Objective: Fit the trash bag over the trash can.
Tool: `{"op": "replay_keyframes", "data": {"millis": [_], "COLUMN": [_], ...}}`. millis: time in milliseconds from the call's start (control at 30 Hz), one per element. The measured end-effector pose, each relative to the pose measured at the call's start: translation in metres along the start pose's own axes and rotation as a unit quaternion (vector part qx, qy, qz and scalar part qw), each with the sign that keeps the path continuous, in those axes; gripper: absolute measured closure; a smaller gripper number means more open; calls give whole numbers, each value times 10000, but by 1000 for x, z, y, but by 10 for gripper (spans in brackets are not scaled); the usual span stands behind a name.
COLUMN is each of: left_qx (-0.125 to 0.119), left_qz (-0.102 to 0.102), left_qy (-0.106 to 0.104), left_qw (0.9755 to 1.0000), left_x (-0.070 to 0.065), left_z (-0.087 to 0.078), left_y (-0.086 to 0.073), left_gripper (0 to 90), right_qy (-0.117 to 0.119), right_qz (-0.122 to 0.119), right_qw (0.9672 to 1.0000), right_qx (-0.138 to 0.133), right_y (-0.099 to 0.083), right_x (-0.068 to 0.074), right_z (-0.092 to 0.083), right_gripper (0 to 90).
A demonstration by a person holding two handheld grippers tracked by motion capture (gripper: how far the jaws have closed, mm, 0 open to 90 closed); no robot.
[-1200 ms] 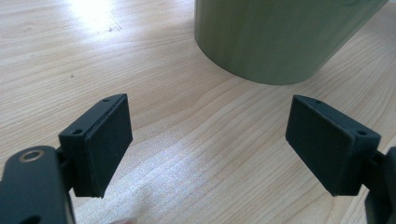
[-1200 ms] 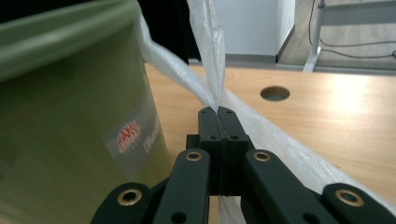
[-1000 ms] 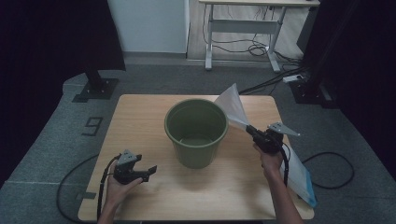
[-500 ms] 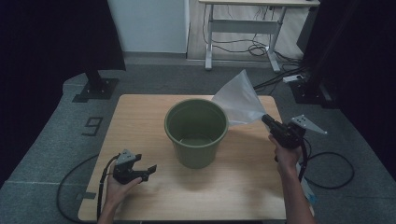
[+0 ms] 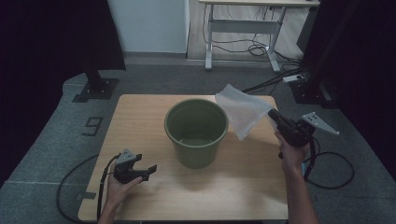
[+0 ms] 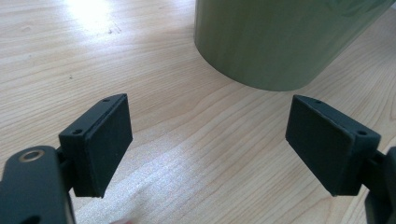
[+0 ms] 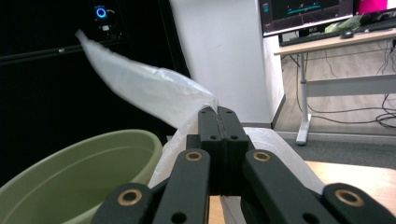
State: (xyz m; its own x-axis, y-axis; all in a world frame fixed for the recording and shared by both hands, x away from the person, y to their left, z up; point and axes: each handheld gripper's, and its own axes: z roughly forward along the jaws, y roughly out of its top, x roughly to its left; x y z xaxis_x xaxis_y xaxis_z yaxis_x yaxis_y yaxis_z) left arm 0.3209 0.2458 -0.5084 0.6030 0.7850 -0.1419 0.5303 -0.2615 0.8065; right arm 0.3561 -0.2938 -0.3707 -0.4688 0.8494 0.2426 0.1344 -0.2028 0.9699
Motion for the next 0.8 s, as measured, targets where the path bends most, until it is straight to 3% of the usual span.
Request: {"op": "replay_keyframes", "data": {"millis": [500, 800], "left_qx": [51, 89], "left_qz": [5, 46], "left_qy": [-9, -40], "left_qw": [10000, 9999], "left_x": [0, -1], "left_z": [3, 5], "left_y": [0, -1], "left_gripper": [145, 145], "right_qy": [-73, -98], "right_qz": [-92, -244], "right_qw": [9997, 9987], "right_qx": [-202, -447], "right_y": [23, 50], "right_x": [6, 17], "right_z": [-5, -8], "right_gripper": [889, 889]}}
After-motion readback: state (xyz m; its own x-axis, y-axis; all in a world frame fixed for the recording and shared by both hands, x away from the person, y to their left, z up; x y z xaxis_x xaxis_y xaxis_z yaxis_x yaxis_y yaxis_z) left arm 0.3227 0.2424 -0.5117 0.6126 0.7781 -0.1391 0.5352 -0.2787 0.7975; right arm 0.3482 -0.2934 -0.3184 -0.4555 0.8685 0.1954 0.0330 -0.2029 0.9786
